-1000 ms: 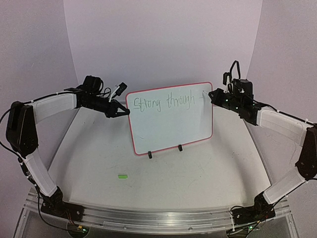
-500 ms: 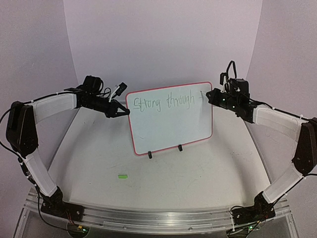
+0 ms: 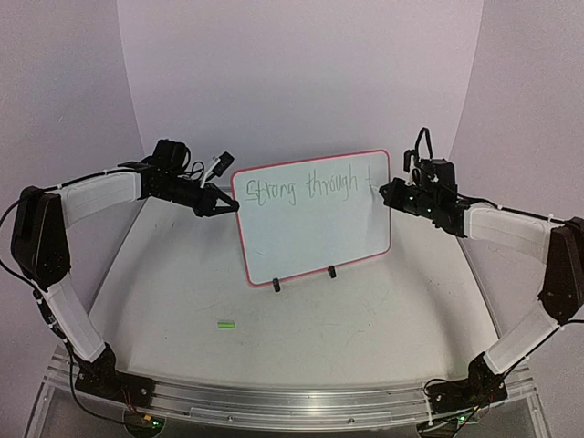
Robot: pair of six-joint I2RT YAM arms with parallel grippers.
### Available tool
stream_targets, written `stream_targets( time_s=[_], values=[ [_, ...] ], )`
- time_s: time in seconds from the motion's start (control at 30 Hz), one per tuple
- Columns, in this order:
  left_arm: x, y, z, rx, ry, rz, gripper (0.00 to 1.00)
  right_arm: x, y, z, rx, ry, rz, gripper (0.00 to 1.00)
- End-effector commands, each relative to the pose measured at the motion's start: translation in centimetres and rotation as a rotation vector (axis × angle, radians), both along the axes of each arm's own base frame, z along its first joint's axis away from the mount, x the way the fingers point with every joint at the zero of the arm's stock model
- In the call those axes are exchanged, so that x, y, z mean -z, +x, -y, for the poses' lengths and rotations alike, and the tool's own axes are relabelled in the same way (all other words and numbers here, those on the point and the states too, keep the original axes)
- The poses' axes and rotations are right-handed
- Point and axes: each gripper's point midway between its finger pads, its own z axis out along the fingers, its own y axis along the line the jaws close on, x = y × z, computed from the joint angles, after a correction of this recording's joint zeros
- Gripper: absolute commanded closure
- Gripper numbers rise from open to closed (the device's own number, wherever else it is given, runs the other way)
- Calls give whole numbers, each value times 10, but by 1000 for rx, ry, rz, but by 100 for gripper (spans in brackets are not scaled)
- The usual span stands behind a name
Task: Write a sentence on the whiteboard
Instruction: Write a sentence at the center of the board.
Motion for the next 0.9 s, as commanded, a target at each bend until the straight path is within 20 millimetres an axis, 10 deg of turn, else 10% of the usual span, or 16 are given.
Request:
stream_targets(
  time_s=[0.0,0.87],
  values=[
    [33,-9,-3,19,108,-32,100,-16,0,7,30,16,42,100],
    [32,-9,-3,19,108,-29,100,-98,14,10,56,2,207,100]
  ],
)
